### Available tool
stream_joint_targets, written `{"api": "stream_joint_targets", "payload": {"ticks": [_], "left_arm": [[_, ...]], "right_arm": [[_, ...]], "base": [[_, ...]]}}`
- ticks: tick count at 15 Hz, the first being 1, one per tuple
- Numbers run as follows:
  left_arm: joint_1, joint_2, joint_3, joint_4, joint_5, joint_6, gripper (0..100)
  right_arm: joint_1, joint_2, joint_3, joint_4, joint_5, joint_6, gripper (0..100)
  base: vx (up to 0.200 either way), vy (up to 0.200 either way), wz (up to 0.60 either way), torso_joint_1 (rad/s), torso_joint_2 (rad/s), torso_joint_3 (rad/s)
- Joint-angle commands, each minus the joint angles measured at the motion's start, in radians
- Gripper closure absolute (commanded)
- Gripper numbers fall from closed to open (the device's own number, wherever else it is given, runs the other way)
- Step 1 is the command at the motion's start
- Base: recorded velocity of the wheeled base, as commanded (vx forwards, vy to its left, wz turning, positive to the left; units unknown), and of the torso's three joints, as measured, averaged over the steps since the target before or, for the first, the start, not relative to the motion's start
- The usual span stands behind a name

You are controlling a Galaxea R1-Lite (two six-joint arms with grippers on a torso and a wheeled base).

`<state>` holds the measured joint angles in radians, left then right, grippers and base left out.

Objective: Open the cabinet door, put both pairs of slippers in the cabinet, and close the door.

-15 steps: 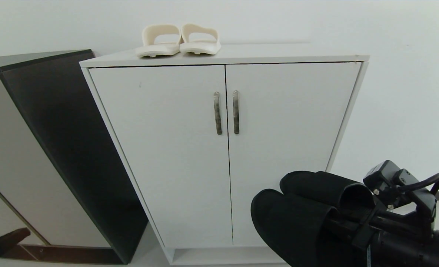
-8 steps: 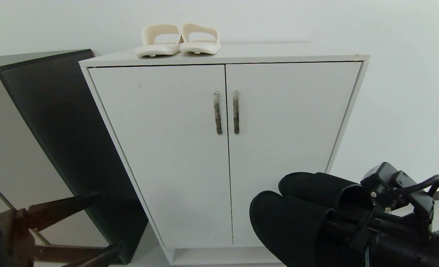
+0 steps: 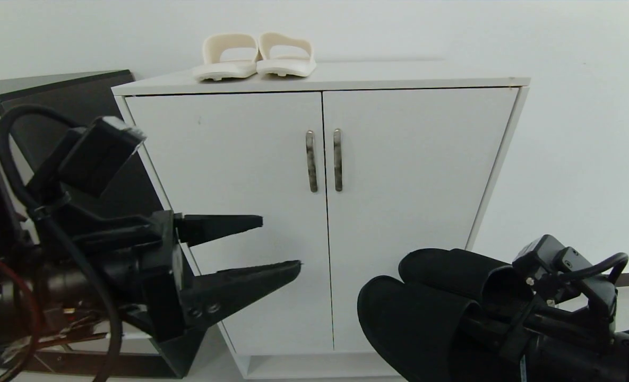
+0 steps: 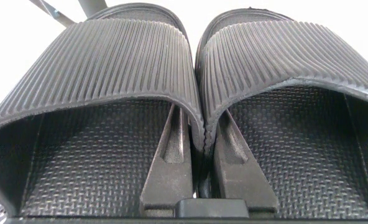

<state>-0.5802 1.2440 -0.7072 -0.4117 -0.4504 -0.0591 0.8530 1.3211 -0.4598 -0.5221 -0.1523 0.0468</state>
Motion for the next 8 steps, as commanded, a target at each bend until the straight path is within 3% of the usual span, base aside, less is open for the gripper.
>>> {"api": "stream_joint_targets", "payload": {"ticks": [1, 4, 6, 8], "left_arm": [[-0.027, 0.173, -0.130, -0.013, 0.012, -0.005, 0], [-0.027, 0.296, -0.221, -0.095, 0.004, -0.011, 0], [-0.026, 0.334, -0.282, -0.093, -0.042, -0.033, 0], [-0.003, 0.357, -0.351, -0.093, -0.177, -0.163, 0]], "right_arm": [[0.001, 0.006, 0.000, -0.001, 0.000, -0.001, 100], [0.001, 0.009, 0.000, -0.001, -0.001, -0.001, 100], [0.003, 0.015, 0.000, -0.001, -0.001, 0.001, 100], [0.001, 0.018, 0.001, -0.001, 0.000, 0.001, 100]], "base": [[0.000, 0.000, 0.00, 0.000, 0.00, 0.000], [0.000, 0.000, 0.00, 0.000, 0.00, 0.000], [0.000, 0.000, 0.00, 0.000, 0.00, 0.000], [0.000, 0.000, 0.00, 0.000, 0.00, 0.000]]}}
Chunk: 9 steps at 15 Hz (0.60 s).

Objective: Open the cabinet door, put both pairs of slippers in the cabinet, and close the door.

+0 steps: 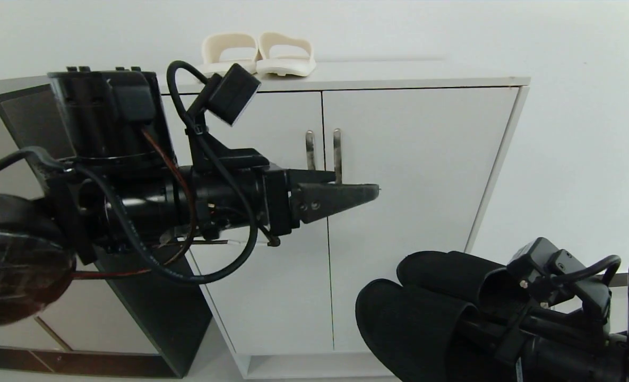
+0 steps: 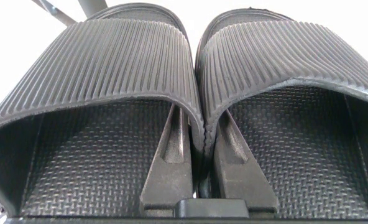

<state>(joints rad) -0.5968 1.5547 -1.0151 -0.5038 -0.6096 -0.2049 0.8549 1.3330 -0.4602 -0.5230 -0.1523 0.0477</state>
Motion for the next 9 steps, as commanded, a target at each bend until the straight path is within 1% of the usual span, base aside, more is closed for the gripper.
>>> {"api": "stream_joint_targets", "payload": {"ticks": [1, 2, 3, 5, 8, 9], "left_arm": [[0.054, 0.068, -0.094, -0.001, -0.095, -0.091, 0], [0.066, 0.091, -0.117, -0.001, -0.121, -0.108, 0], [0.068, 0.107, -0.125, -0.001, -0.122, -0.117, 0], [0.068, 0.128, -0.128, -0.004, -0.114, -0.114, 0], [0.074, 0.148, -0.157, -0.004, -0.062, -0.114, 0], [0.074, 0.165, -0.169, -0.009, -0.018, -0.110, 0]], "right_arm": [[0.001, 0.012, 0.000, 0.000, -0.001, 0.000, 100], [0.001, 0.015, 0.002, 0.000, -0.001, 0.000, 100], [0.001, 0.017, 0.000, -0.002, -0.001, 0.000, 100], [0.001, 0.014, 0.002, -0.002, -0.001, -0.002, 100], [0.001, 0.020, 0.000, -0.002, -0.001, 0.000, 100], [0.003, 0.025, 0.000, -0.002, -0.001, 0.000, 100]], "base": [[0.000, 0.000, 0.00, 0.000, 0.00, 0.000], [0.000, 0.000, 0.00, 0.000, 0.00, 0.000], [0.000, 0.000, 0.00, 0.000, 0.00, 0.000], [0.000, 0.000, 0.00, 0.000, 0.00, 0.000], [0.000, 0.000, 0.00, 0.000, 0.00, 0.000], [0.000, 0.000, 0.00, 0.000, 0.00, 0.000]]}}
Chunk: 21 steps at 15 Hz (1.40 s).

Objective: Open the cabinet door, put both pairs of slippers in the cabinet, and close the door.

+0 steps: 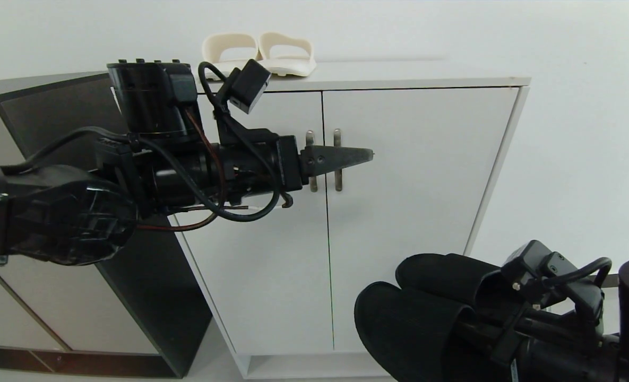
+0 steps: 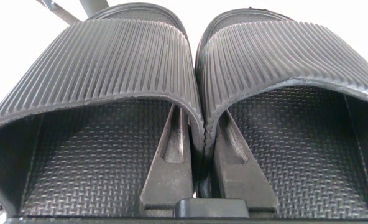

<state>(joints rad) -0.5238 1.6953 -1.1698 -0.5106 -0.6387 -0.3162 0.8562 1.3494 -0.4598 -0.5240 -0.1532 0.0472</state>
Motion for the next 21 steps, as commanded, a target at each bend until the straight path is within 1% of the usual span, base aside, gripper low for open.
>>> {"api": "stream_joint_targets", "payload": {"ticks": [1, 2, 4, 5, 6, 7, 9, 15, 16, 19, 20, 21], "left_arm": [[0.002, 0.033, -0.021, -0.005, 0.028, 0.005, 0], [0.005, 0.050, -0.033, -0.009, 0.048, 0.022, 0], [0.018, 0.070, -0.060, -0.008, 0.050, 0.031, 0], [0.036, 0.087, -0.083, -0.002, 0.050, 0.043, 0], [0.048, 0.095, -0.090, -0.002, 0.053, 0.052, 0], [0.053, 0.096, -0.090, -0.002, 0.059, 0.054, 0], [0.056, 0.109, -0.091, -0.002, 0.063, 0.069, 0], [0.039, 0.184, -0.137, -0.002, 0.067, 0.072, 0], [0.033, 0.195, -0.148, -0.003, 0.079, 0.072, 0], [0.024, 0.201, -0.153, -0.003, 0.079, 0.072, 0], [0.024, 0.199, -0.153, -0.003, 0.079, 0.072, 100], [0.024, 0.198, -0.151, -0.003, 0.079, 0.072, 100]], "right_arm": [[0.001, 0.008, 0.000, -0.001, 0.000, 0.000, 100], [0.001, 0.010, 0.000, -0.001, 0.000, 0.000, 100], [0.001, 0.010, 0.000, -0.001, 0.001, 0.000, 100], [0.001, 0.011, 0.000, -0.001, 0.001, 0.000, 100], [0.003, 0.011, 0.000, -0.001, 0.001, 0.000, 100], [0.003, 0.011, 0.000, -0.001, 0.001, 0.000, 100], [0.003, 0.011, 0.000, -0.001, 0.001, 0.000, 100], [0.003, 0.017, -0.002, -0.002, 0.001, -0.001, 100], [0.003, 0.019, -0.002, -0.001, 0.001, -0.001, 100], [0.003, 0.020, -0.002, -0.001, 0.001, -0.001, 100], [0.004, 0.020, -0.002, -0.001, 0.001, -0.001, 100], [0.009, 0.024, -0.002, -0.001, 0.001, -0.001, 100]], "base": [[0.000, 0.000, 0.00, 0.000, 0.00, 0.000], [0.000, 0.000, 0.00, 0.000, 0.00, 0.000], [0.000, 0.000, 0.00, 0.000, 0.00, 0.000], [0.000, 0.000, 0.00, 0.000, 0.00, 0.000], [0.000, 0.000, 0.00, 0.000, 0.00, 0.000], [0.000, 0.000, 0.00, 0.000, 0.00, 0.000], [0.000, 0.000, 0.00, 0.000, 0.00, 0.000], [0.000, 0.000, 0.00, 0.000, 0.00, 0.000], [0.000, 0.000, 0.00, 0.000, 0.00, 0.000], [0.000, 0.000, 0.00, 0.000, 0.00, 0.000], [0.000, 0.000, 0.00, 0.000, 0.00, 0.000], [0.000, 0.000, 0.00, 0.000, 0.00, 0.000]]}}
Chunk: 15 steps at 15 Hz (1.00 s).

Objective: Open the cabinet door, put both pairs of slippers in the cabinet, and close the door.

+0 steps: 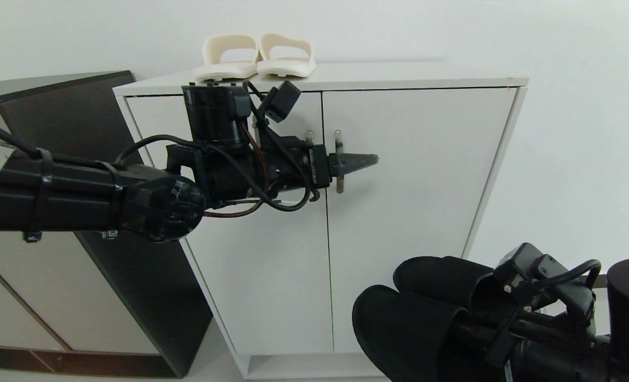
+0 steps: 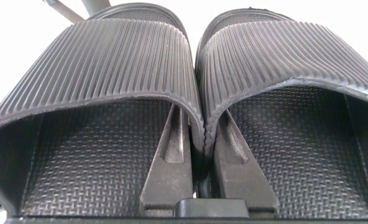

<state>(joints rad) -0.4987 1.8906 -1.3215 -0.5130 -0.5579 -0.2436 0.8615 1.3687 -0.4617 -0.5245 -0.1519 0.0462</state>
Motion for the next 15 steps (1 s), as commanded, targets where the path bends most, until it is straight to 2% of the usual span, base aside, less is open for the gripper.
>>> {"api": "stream_joint_targets", "payload": {"ticks": [1, 5, 7, 9, 12, 13, 15], "left_arm": [[-0.001, -0.001, 0.002, -0.001, -0.002, 0.000, 100], [-0.003, -0.035, 0.039, -0.006, -0.002, 0.001, 100], [-0.006, -0.077, 0.085, -0.007, -0.002, 0.004, 100], [-0.020, -0.136, 0.140, -0.007, -0.002, 0.006, 100], [-0.021, -0.212, 0.217, -0.007, -0.002, 0.007, 100], [-0.021, -0.240, 0.246, -0.009, 0.000, 0.012, 100], [-0.020, -0.352, 0.352, -0.009, -0.004, 0.055, 100]], "right_arm": [[0.008, 0.004, 0.002, 0.000, 0.000, 0.001, 100], [0.014, -0.025, 0.040, 0.000, 0.101, 0.000, 100], [0.016, -0.033, 0.043, 0.000, 0.129, -0.011, 100], [0.014, -0.068, 0.064, 0.003, 0.209, -0.014, 100], [0.016, -0.076, 0.072, 0.003, 0.224, -0.014, 100], [0.016, -0.076, 0.074, 0.003, 0.224, -0.014, 100], [0.016, -0.077, 0.077, 0.001, 0.224, -0.014, 100]], "base": [[0.000, 0.000, 0.00, 0.000, 0.00, 0.000], [0.000, 0.000, 0.00, 0.000, 0.00, 0.000], [0.000, 0.000, 0.00, 0.000, 0.00, 0.000], [0.000, 0.000, 0.00, 0.000, 0.00, 0.000], [0.000, 0.000, 0.00, 0.000, 0.00, 0.000], [0.000, 0.000, 0.00, 0.000, 0.00, 0.000], [0.000, 0.000, 0.00, 0.000, 0.00, 0.000]]}}
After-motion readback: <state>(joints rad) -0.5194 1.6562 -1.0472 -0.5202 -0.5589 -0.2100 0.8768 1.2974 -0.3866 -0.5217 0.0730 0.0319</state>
